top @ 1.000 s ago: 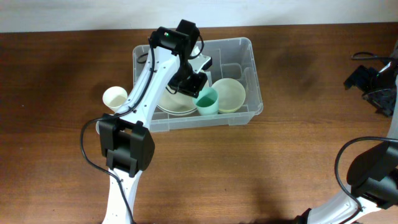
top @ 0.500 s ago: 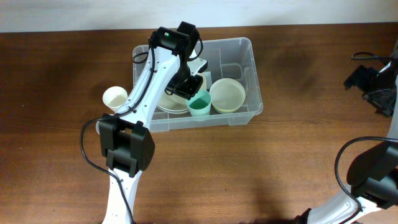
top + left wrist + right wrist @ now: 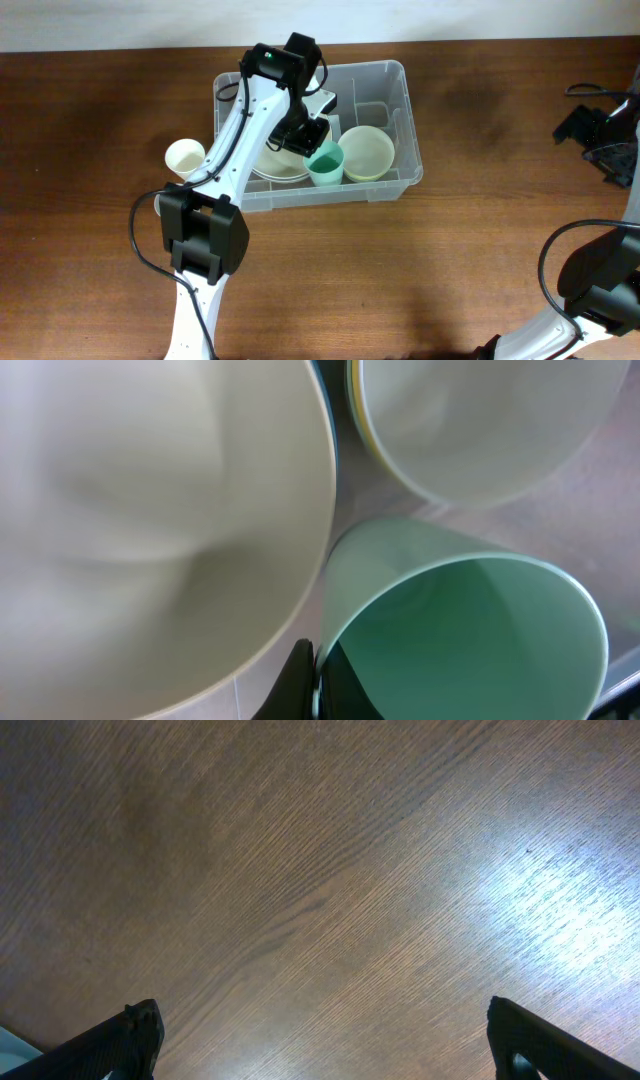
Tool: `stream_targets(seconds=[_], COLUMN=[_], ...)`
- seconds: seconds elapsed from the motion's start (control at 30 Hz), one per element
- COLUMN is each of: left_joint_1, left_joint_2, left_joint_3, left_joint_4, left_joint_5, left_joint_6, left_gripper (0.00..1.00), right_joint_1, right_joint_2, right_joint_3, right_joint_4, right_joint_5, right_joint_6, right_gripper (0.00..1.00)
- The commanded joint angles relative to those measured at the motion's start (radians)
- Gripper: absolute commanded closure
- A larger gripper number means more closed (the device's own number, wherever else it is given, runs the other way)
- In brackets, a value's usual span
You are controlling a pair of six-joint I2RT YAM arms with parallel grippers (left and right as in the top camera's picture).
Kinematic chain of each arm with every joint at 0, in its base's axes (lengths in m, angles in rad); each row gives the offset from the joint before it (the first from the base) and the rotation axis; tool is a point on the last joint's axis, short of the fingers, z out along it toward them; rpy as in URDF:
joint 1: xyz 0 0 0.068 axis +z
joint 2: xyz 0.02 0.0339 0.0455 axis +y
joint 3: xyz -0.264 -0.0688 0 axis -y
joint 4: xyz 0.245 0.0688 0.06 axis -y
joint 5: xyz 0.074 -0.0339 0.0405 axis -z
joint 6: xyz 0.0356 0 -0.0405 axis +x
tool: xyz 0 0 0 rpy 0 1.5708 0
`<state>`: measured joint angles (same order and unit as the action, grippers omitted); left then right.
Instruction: Pack container
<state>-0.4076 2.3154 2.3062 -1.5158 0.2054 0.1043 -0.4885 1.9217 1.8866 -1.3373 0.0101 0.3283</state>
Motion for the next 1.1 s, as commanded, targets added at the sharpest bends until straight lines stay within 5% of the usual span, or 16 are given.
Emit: stream_targets(seconds=[0.0, 1.07], left_joint_1=[-0.005, -0.037], left_joint_2=[0.009, 0.033], left_joint_3=[-0.001, -0.002], left_joint_4=[-0.027, 0.111], left_joint_5=[0.015, 0.042], left_joint_6=[-0.005, -0.029], left_gripper=[0.99, 0.99], right_joint_1=[-0.003, -0.003], right_joint_2=[-0.013, -0.013], right_joint_3=[-0.004, -0.004], right_joint_4=[0.0, 0.0], right_joint_5=[0.002, 0.002], right_joint_6=[-0.006, -0.006], right_gripper=[0.01, 0.01])
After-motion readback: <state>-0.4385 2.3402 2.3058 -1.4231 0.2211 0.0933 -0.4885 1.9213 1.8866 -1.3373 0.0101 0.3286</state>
